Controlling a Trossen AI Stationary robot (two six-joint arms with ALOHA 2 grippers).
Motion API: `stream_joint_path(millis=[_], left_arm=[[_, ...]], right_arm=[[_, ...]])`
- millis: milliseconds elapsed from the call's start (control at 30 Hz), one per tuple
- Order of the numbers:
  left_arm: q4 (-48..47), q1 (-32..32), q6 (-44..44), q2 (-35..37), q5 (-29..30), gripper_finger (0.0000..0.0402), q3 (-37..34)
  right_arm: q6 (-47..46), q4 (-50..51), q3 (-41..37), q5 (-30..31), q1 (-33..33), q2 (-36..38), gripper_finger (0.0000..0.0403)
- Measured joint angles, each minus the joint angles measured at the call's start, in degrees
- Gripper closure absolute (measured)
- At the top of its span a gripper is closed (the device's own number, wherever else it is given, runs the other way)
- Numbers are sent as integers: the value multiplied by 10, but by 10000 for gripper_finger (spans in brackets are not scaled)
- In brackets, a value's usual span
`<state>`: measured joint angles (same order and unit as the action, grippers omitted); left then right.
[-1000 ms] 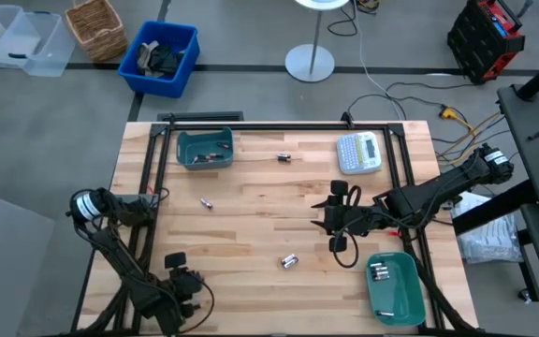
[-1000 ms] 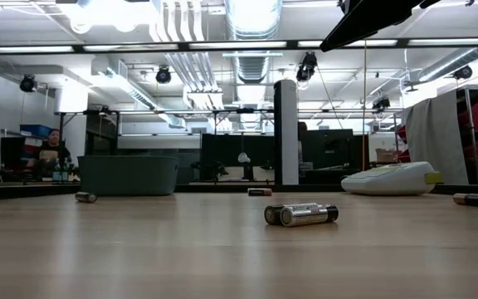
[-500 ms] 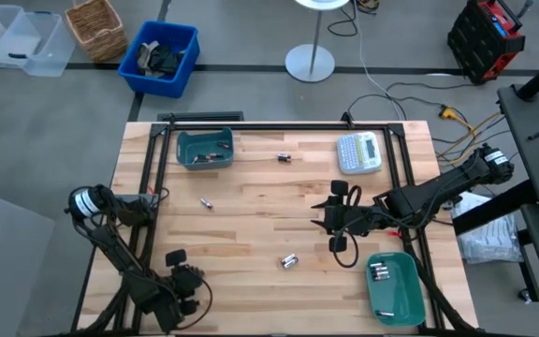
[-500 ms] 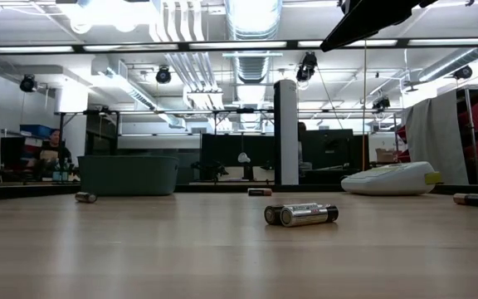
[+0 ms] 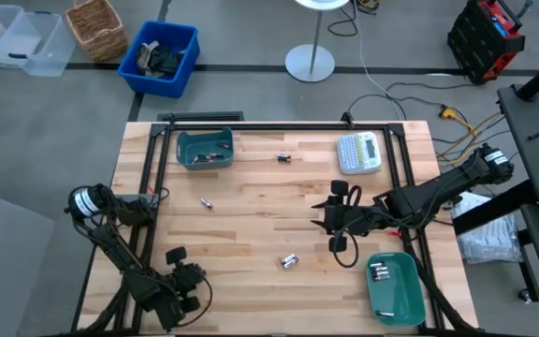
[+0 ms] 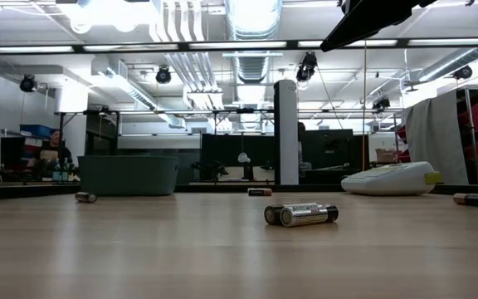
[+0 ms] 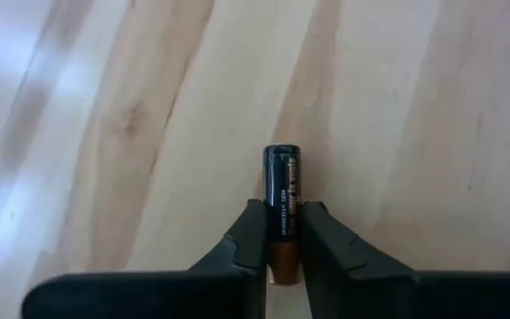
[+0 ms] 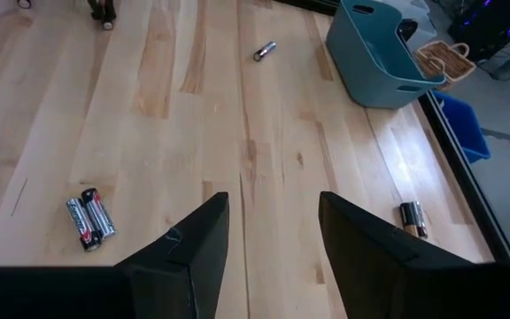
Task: Sort batteries
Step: Put the black battery into the blue bin
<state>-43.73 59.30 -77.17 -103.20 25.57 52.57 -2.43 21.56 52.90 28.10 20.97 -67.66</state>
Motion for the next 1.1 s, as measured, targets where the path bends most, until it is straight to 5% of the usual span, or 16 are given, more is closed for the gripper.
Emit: stream_joint_path(millis=[200,533,700,933,1100], left_arm=[[-14,0,1,31,34,378,-6],[-36,-29,46,139,298,378,-3],[28,-72,166,157,370,378,-3],[191,-140,385,158,396,378,-2],[325,-174,541,158,380,378,-2]], right_arm=[[-2,0,0,0,0,0,244],[71,-205,-28,-81,0,-34,258],[129,-353,-31,-91,0,-102,248],[174,-557,-20,-91,0,-223,238],[175,-582,19,-90,-1,-280,245]])
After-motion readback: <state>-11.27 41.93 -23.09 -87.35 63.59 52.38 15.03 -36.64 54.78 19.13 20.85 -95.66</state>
